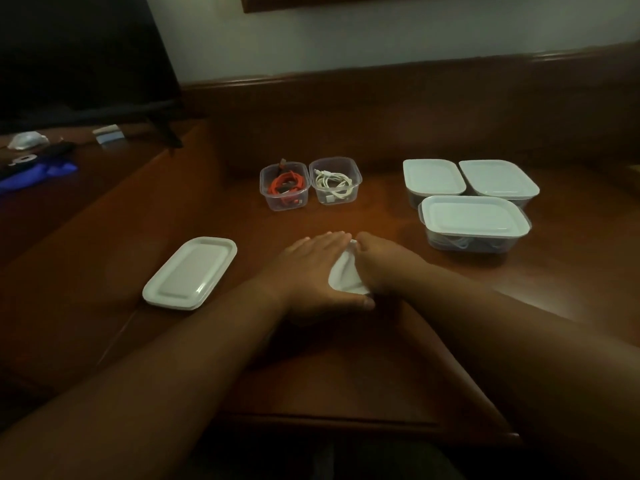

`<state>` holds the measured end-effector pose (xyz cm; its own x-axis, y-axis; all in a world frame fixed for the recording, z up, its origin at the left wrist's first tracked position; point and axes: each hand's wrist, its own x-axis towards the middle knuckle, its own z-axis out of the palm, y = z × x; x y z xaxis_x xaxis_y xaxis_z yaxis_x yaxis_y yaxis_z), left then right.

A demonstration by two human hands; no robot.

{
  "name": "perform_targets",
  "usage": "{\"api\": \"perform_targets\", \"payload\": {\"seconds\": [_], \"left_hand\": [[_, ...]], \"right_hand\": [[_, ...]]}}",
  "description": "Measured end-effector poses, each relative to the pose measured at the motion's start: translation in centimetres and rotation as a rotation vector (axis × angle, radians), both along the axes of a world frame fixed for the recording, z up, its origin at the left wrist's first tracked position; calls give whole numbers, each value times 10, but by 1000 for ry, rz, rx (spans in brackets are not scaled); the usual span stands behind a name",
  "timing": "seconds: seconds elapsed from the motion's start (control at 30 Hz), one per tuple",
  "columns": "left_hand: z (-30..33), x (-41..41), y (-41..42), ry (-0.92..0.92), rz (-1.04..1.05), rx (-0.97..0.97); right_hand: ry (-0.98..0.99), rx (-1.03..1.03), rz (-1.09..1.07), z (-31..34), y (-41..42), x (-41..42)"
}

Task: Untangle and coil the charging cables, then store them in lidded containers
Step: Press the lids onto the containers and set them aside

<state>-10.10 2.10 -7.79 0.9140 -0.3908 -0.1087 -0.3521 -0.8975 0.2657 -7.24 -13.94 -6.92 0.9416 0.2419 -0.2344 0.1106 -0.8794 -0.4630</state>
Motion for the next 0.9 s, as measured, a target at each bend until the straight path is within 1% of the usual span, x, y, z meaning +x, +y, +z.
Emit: {"api": "perform_targets", "payload": {"seconds": [0.07, 0.13, 0.2, 0.3, 0.33, 0.37, 0.43, 0.47, 0.5, 0.6, 0.67, 0.77, 0.83, 0.9], "left_hand": [[1, 0, -3, -5, 3, 27], [1, 0, -5, 4, 22, 17], [1, 1, -4, 15, 37, -4], [2, 1, -4, -28, 22, -22], [2, 0, -3, -64, 9, -69], [2, -2, -2, -110, -11, -168], [2, -10, 3, -199, -37, -436], [2, -14, 6, -213, -28, -501], [2, -17, 10, -213, -20, -477], [5, -23, 24, -176, -55, -179], [9, -25, 34, -120, -89, -41], [19, -23, 47, -110, -104, 192], [23, -15, 54, -143, -48, 319], [24, -2, 62, -190, 37, 407]], "right_hand": [[-28, -151, 59, 4, 2, 2], [-35, -235, 72, 7, 4, 3], [-35, -243, 72, 8, 5, 4], [-34, -240, 100, 10, 3, 3], [-37, -237, 110, 10, 3, 4], [-40, -222, 105, 11, 2, 6], [-48, -178, 59, 8, 2, 13], [-41, -166, 41, 5, 3, 16], [-23, -151, 20, 4, 3, 19], [16, -1, -109, 2, 6, 31], [34, 116, -190, 3, 9, 37], [-45, 196, -103, 4, 19, 48], [-111, 245, -59, 4, 26, 55], [-149, 264, -41, 5, 34, 66]]}}
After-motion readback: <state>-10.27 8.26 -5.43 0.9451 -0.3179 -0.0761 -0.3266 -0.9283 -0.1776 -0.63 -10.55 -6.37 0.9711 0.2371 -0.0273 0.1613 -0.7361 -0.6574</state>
